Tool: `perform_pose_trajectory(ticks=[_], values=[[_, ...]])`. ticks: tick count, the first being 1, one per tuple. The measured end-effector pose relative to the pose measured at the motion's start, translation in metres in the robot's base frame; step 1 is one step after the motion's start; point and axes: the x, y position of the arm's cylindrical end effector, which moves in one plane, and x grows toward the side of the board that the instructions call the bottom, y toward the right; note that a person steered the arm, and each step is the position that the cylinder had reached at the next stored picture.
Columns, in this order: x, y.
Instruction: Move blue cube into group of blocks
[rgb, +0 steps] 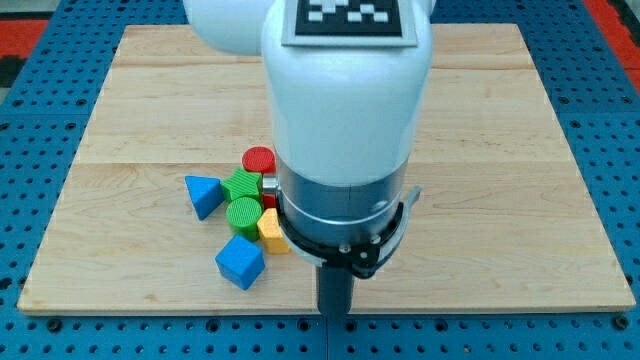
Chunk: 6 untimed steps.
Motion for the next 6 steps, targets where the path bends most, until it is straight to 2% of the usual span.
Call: perform_pose_trajectory(ticks=[2, 4, 6], values=[[-0.002, -0.082], [-0.021, -0.077], [-0.044, -0.097]])
